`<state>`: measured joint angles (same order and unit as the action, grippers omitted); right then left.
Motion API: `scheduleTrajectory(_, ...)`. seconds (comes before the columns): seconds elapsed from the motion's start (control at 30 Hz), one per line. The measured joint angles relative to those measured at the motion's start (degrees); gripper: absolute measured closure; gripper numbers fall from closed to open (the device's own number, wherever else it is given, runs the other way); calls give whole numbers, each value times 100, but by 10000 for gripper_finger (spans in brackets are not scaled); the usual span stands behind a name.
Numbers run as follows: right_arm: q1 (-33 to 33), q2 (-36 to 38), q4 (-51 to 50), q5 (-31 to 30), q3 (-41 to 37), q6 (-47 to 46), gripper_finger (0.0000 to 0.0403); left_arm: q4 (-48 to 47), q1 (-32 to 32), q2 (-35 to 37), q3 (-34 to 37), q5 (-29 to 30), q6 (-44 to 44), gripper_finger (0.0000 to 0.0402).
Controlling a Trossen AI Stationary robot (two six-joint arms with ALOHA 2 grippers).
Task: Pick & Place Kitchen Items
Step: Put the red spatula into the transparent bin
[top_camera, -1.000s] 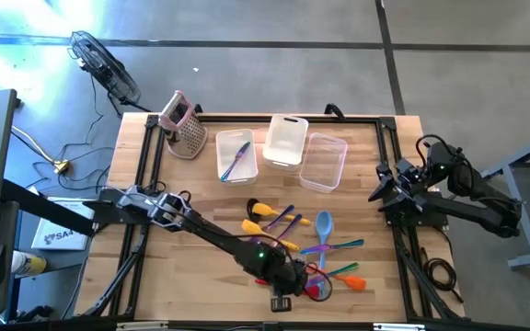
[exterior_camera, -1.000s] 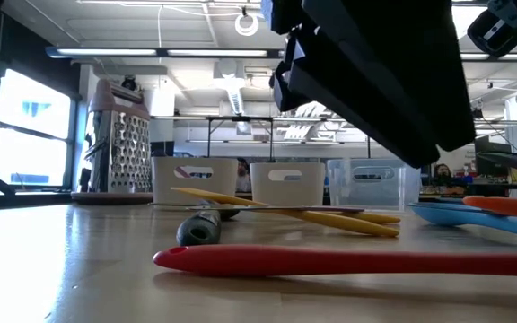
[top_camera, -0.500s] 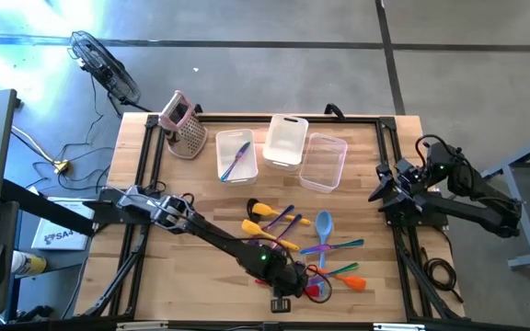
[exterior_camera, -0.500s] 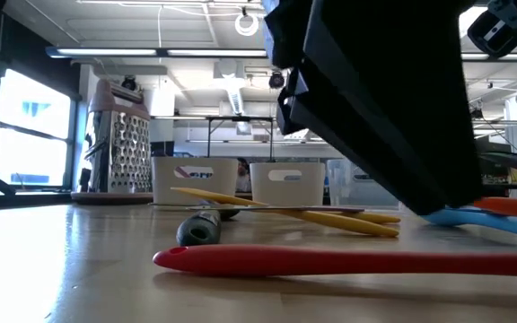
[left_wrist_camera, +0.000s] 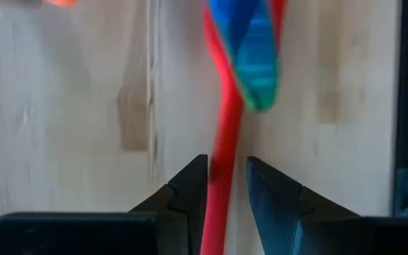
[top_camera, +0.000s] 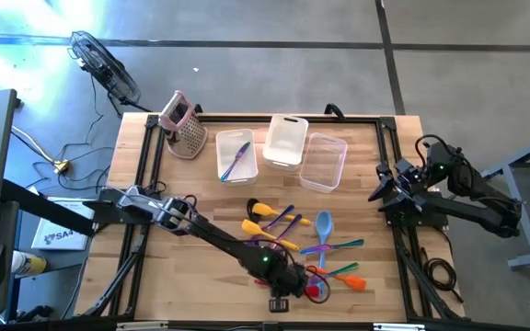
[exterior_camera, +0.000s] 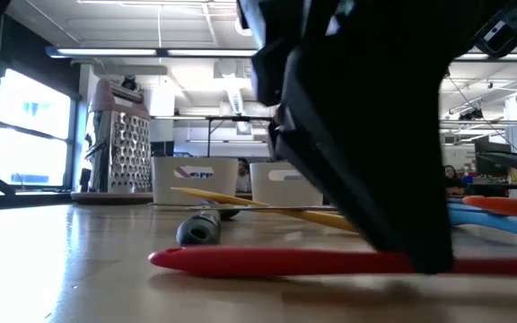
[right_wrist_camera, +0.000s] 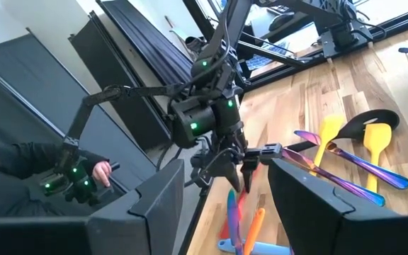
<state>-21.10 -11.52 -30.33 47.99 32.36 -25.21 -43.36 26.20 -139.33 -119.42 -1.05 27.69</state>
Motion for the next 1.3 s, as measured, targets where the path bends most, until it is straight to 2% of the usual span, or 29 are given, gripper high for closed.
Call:
scheduleTrajectory(0.33, -2, -1, 7, -2, 0, 0, 203, -114, -7, -193, -21, -409, 242, 310)
scheduleTrajectory(0.63, -1, 0, 4, -6, 0, 3, 203, -238, -43, -310, -11, -597, 365, 390)
scheduleTrajectory(1.3, -2, 0, 5, 13, 0, 131, 203, -177, -48, -310, 9, -781, 368, 399)
